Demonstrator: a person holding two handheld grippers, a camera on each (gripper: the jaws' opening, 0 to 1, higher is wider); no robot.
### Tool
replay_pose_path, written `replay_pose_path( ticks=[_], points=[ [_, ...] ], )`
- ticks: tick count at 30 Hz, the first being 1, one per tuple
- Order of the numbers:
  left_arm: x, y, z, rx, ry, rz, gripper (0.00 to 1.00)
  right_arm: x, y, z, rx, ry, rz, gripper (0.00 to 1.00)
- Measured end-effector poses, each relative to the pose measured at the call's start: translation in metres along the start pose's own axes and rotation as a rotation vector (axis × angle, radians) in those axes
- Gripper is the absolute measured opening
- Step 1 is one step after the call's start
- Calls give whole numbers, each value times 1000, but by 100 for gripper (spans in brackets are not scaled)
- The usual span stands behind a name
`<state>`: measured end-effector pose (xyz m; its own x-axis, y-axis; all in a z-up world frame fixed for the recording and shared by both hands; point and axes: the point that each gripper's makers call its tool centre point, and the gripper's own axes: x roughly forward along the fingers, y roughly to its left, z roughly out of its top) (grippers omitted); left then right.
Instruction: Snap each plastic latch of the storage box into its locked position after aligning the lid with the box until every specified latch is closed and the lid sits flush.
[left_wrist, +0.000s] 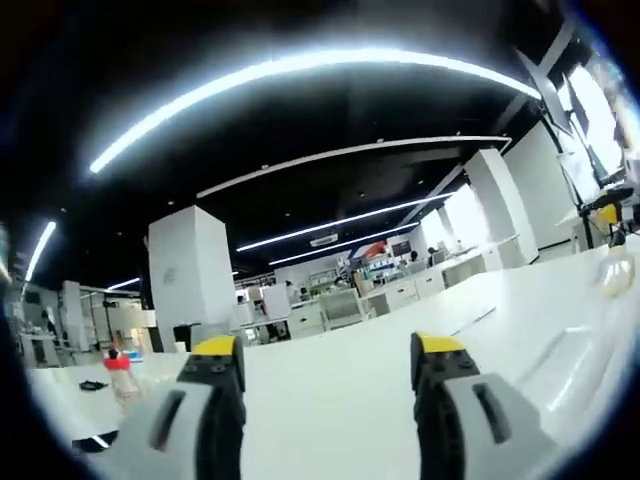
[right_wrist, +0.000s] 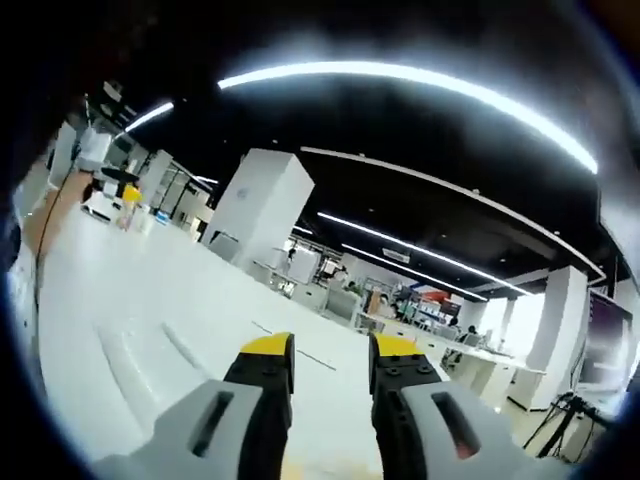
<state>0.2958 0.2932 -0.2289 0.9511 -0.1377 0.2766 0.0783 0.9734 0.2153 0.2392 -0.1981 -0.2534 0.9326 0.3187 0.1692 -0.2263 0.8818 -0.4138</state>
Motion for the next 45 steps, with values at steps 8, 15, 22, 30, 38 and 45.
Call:
replay_pose_path(
  ticks=[8, 15, 22, 30, 38, 45],
  points=[
    [12, -19, -25, -137, -2, -132, 66, 8, -3, -4, 103, -77, 45, 29],
    [3, -16, -39, -47, 37, -80, 66, 11, -8, -53, 96, 104, -15, 28],
    [1, -16, -44, -51, 55, -64, 67, 8, -3, -43, 82, 51, -17, 27],
    [4, -11, -55, -93, 72, -62, 68, 15, 3, -50, 61, 70, 14, 27],
    [4, -12, -56, -72, 79, -53, 69, 17, -5, -67, 82, 119, -13, 27],
    [1, -10, -48, -81, 47, -45, 75, 25, -2, -72, 15, 145, -22, 27]
  ],
)
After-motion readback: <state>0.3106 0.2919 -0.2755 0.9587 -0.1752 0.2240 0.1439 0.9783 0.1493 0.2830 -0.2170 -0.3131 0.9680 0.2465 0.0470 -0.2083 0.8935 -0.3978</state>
